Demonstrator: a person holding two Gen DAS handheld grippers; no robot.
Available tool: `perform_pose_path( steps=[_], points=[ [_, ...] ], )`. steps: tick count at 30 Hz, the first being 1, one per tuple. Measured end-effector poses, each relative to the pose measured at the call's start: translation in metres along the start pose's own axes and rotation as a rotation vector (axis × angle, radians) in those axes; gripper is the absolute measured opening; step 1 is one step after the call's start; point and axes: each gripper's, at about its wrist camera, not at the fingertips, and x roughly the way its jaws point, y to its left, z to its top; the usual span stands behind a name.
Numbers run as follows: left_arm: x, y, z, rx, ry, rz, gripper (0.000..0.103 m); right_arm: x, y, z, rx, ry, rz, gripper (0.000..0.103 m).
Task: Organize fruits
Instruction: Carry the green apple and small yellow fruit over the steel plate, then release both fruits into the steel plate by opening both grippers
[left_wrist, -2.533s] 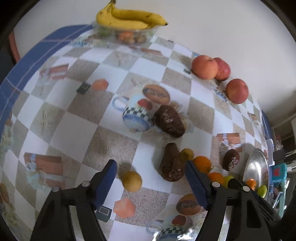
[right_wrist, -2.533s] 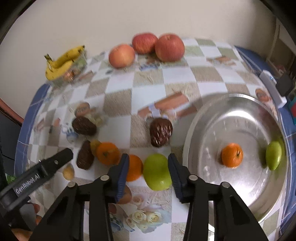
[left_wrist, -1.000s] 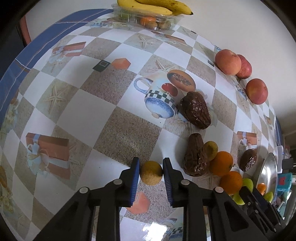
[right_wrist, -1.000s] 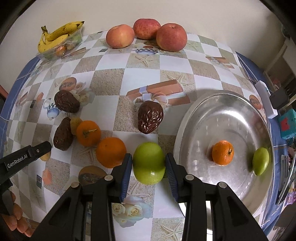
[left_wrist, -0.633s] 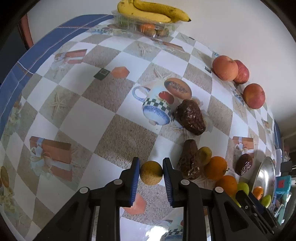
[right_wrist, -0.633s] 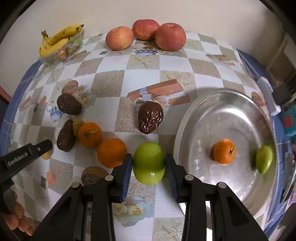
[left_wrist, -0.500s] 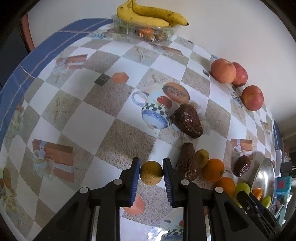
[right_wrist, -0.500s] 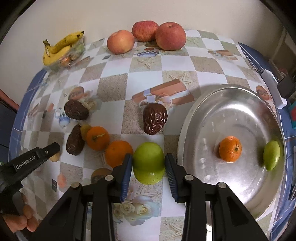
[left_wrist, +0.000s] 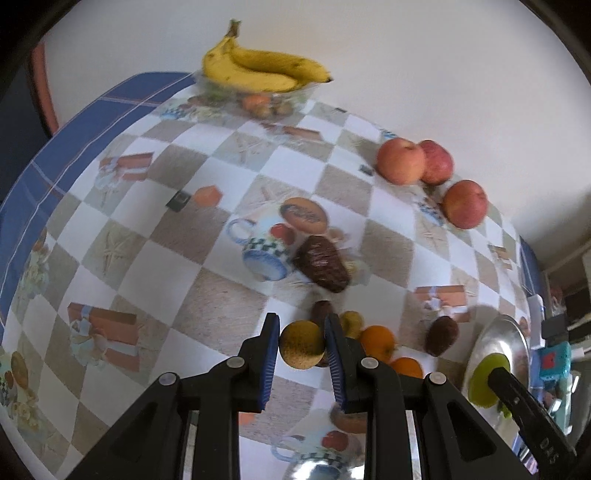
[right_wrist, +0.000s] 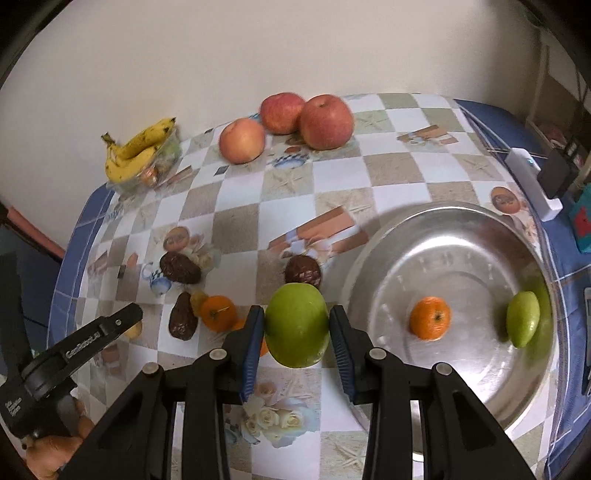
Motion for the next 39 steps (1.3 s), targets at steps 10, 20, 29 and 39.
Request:
perform_pose_path(
  steps=[10,20,29,39],
  points=[
    [-0.005,-0.062,-0.018,0.137,0.012,-0.102,0.027,-0.008,-0.061,0.008,0.13,-0.021,-0.076,0.038],
    [0.011,-0.158,-0.066,0.38,0.094,-0.245,0.027,-0.017,-0.127,0.006,0.285,-0.054,-0.171,0.038],
    [0.038,-0.19,-0.097,0.497,0.147,-0.274,0.027,-0.004,-0.152,-0.001,0.343,-0.019,-0.191,0.038],
    [0.06,-0.196,-0.109,0.541,0.18,-0.23,0.027,0.011,-0.152,-0.005,0.335,0.016,-0.202,0.038]
  ],
)
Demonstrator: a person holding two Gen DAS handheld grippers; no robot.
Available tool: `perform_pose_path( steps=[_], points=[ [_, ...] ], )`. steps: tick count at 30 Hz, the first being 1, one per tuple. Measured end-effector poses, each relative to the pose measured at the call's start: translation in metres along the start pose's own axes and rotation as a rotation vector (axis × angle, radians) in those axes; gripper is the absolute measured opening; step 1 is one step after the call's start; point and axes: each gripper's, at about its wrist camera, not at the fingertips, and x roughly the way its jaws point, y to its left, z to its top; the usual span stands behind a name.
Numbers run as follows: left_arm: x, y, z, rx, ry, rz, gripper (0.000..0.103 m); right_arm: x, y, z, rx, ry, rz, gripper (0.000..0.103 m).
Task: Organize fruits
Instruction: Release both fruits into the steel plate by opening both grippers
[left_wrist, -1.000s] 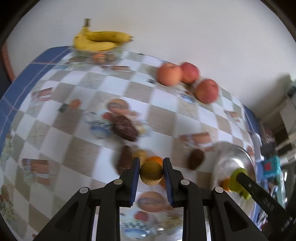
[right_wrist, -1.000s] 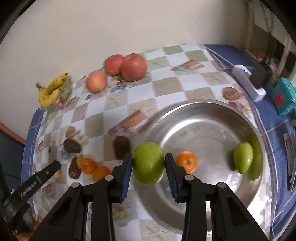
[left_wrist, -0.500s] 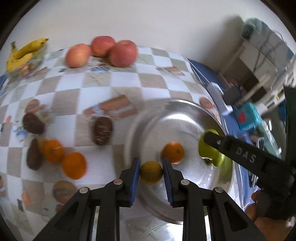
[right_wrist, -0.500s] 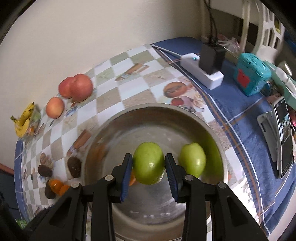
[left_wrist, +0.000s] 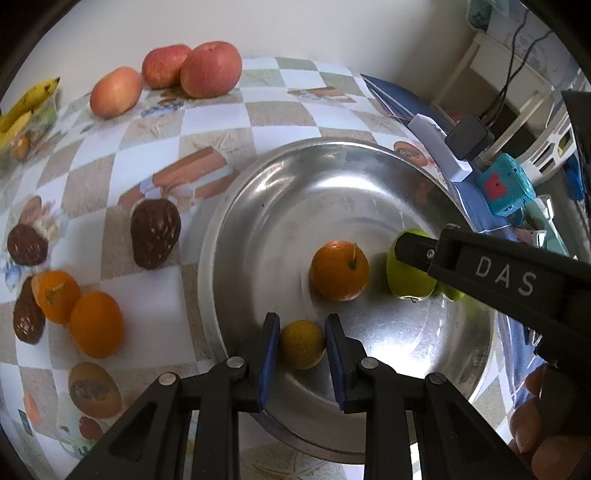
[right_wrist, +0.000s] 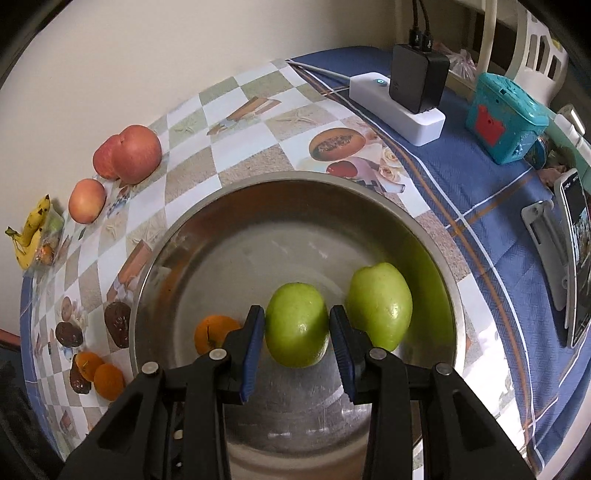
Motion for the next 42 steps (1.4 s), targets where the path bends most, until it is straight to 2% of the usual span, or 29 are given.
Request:
perform_pose_path(
  steps=[9,17,23,25,32,33,34,35,36,37,40,41,42],
  points=[
    [0.0,0.003,0.001,-0.024,0.018,-0.034,0.028,0.001,0.003,0.002,-0.007,0.007,-0.009,0.039],
    [-0.016,0.005,0.004,-0.055,0.001,-0.08,0.029,-0.017,0.004,0.004,-0.02,-0.045,-0.041,0.04],
    [-0.034,0.024,0.006,-0.142,-0.014,-0.098,0.029,-0.026,0.014,0.002,-0.053,-0.067,-0.046,0.04],
    [-0.04,0.036,0.006,-0.18,-0.021,-0.077,0.029,-0.028,0.02,0.0,-0.068,-0.065,-0.029,0.04],
    [-0.064,0.099,0.003,-0.326,-0.045,0.072,0.03,-0.034,0.046,-0.01,-0.134,-0.069,-0.007,0.04],
    [-0.068,0.11,0.003,-0.348,-0.047,0.098,0.032,-0.035,0.052,-0.012,-0.15,-0.069,0.005,0.04],
    [-0.071,0.119,0.002,-0.364,-0.047,0.123,0.038,-0.035,0.056,-0.014,-0.163,-0.069,0.011,0.047],
    [-0.074,0.129,0.0,-0.38,-0.046,0.149,0.05,-0.035,0.061,-0.016,-0.174,-0.067,0.015,0.065],
    [-0.077,0.139,-0.001,-0.395,-0.047,0.171,0.056,-0.034,0.067,-0.018,-0.187,-0.064,0.019,0.073],
    [-0.079,0.147,-0.003,-0.409,-0.048,0.183,0.067,-0.033,0.071,-0.02,-0.197,-0.062,0.021,0.077],
    [-0.083,0.168,-0.007,-0.455,-0.044,0.21,0.076,-0.028,0.087,-0.027,-0.25,-0.049,0.024,0.077],
    [-0.083,0.173,-0.009,-0.466,-0.041,0.22,0.085,-0.027,0.09,-0.029,-0.261,-0.05,0.021,0.082],
    [-0.084,0.178,-0.01,-0.475,-0.04,0.234,0.09,-0.026,0.096,-0.032,-0.277,-0.053,0.017,0.086]
  ],
)
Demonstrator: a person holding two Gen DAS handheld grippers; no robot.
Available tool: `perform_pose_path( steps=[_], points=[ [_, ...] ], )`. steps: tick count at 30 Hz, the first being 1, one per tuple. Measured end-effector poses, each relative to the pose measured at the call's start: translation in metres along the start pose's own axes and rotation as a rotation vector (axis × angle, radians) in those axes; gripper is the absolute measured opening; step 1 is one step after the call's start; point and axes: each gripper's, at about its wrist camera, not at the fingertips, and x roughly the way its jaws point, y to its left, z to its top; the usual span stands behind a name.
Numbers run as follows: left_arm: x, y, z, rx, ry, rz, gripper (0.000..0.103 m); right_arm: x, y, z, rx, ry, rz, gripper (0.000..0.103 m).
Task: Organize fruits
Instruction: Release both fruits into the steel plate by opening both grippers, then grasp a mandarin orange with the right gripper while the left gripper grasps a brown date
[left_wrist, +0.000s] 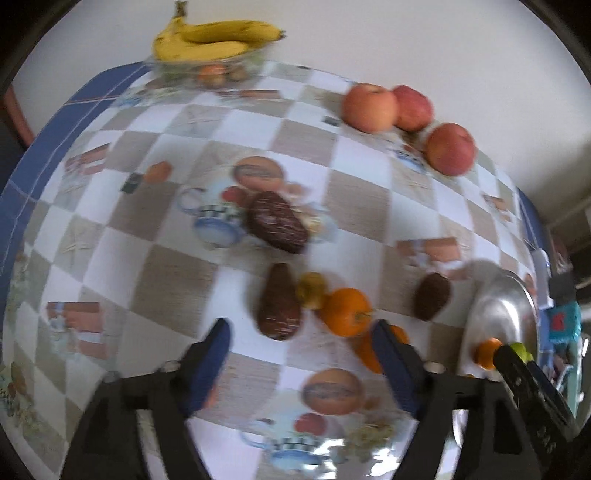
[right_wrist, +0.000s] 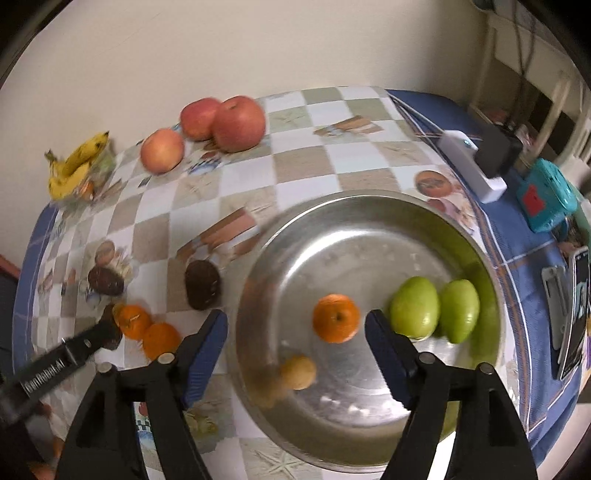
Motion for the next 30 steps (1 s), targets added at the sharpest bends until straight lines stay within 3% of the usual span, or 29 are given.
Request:
perform_pose_path(
  steps=[2,5,11,23,28,30],
  points=[
    [-0.001,0.008,0.002,-0.015,-0.012,0.01,0.099,0.002,0.007,-0.002,-0.018,-0.009,-0.006,0.096],
    [-0.004,0.015,0.006,-0.031,-0.031,0.01,0.103,0.002,0.018,-0.004,-0.048,-0.03,-0.025,0.096],
    [-0.006,0.029,0.016,-0.032,-0.067,0.021,0.103,0.0,0.032,-0.003,-0.049,-0.049,0.016,0.096],
    [-0.017,0.072,0.035,-0.148,-0.132,-0.076,0.103,0.004,0.093,0.014,-0.094,-0.003,0.11,0.096],
    [-0.023,0.074,0.041,-0.106,-0.164,-0.021,0.103,0.005,0.108,0.019,-0.097,-0.02,0.138,0.096],
    [-0.02,0.073,0.042,-0.105,-0.153,-0.034,0.103,0.008,0.11,0.017,-0.105,-0.018,0.133,0.096]
  ],
)
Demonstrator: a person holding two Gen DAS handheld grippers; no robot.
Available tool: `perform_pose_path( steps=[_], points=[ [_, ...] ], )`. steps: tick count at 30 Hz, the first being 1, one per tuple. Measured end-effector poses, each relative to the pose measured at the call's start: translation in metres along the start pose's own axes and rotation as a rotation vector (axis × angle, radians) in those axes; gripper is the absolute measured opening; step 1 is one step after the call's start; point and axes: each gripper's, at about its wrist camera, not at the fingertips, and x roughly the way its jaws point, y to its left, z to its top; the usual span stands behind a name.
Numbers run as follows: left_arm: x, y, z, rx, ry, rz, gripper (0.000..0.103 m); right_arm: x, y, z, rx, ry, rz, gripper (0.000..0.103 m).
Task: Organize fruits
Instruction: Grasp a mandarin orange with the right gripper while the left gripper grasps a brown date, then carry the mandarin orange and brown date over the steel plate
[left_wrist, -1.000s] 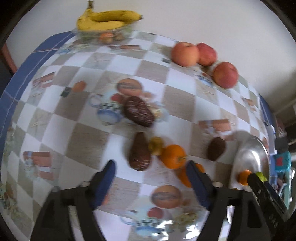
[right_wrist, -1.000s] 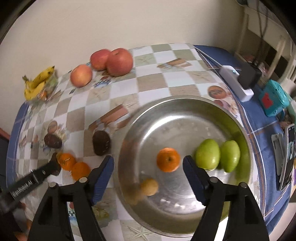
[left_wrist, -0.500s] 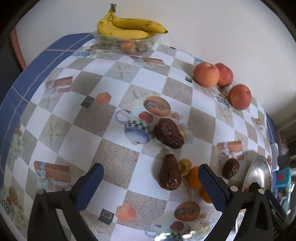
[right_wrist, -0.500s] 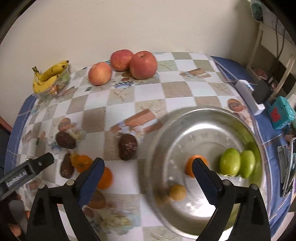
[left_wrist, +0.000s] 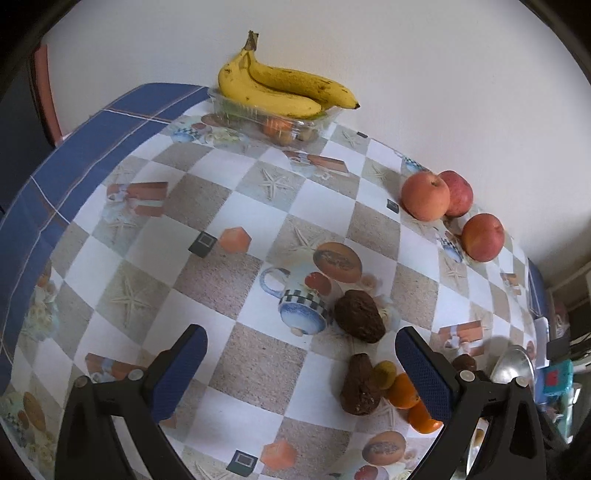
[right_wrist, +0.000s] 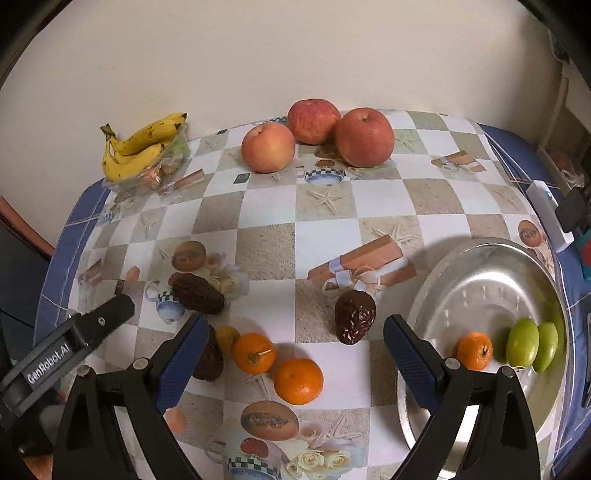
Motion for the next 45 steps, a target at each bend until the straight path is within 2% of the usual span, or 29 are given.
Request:
perform_pose_path(
  steps=[4,10,12,14,16,18,21,24,26,27,29,30,34,45],
  points=[
    [0.01,-0.004,-0.004,-0.011,0.078,-0.064,0.103,0.009,-0.004,-0.005,0.006,0.031,0.003,0.096],
    [0.033,-0.007,-0.019,-0.038,0.163,-0.051,0.103,0.011,-0.002,-0.012,-0.041,0.04,-0.034,0.095],
    [0.037,-0.007,-0.023,-0.04,0.179,-0.038,0.103,0.014,-0.002,-0.016,-0.048,0.055,-0.033,0.09],
    [0.04,-0.008,-0.027,-0.04,0.189,-0.032,0.102,0.02,-0.002,-0.02,-0.049,0.082,-0.025,0.078],
    [0.043,-0.009,-0.03,-0.047,0.197,-0.04,0.099,0.027,-0.002,-0.024,-0.052,0.11,-0.027,0.077],
    [0.045,-0.009,-0.033,-0.054,0.211,-0.053,0.091,0.033,-0.001,-0.028,-0.065,0.13,-0.038,0.077],
    [0.051,-0.009,-0.036,-0.066,0.24,-0.07,0.085,0.04,0.0,-0.033,-0.076,0.157,-0.043,0.065],
    [0.051,-0.01,-0.038,-0.071,0.248,-0.092,0.074,0.046,0.001,-0.037,-0.075,0.183,-0.037,0.061],
    [0.052,-0.011,-0.039,-0.073,0.259,-0.12,0.058,0.048,0.001,-0.039,-0.079,0.192,-0.031,0.048],
    [0.052,-0.012,-0.039,-0.083,0.267,-0.142,0.054,0.049,0.002,-0.04,-0.081,0.195,-0.027,0.047],
    [0.054,-0.013,-0.041,-0.1,0.286,-0.186,0.037,0.048,0.001,-0.04,-0.072,0.196,-0.006,0.041],
    [0.055,-0.014,-0.042,-0.108,0.294,-0.203,0.035,0.047,0.001,-0.04,-0.069,0.195,-0.003,0.041],
    [0.052,-0.018,-0.04,-0.104,0.283,-0.209,0.035,0.043,0.0,-0.039,-0.063,0.191,0.009,0.041],
    [0.018,-0.02,-0.023,-0.115,0.175,-0.269,0.035,0.012,-0.012,-0.023,-0.03,0.107,0.011,0.04]
  ],
)
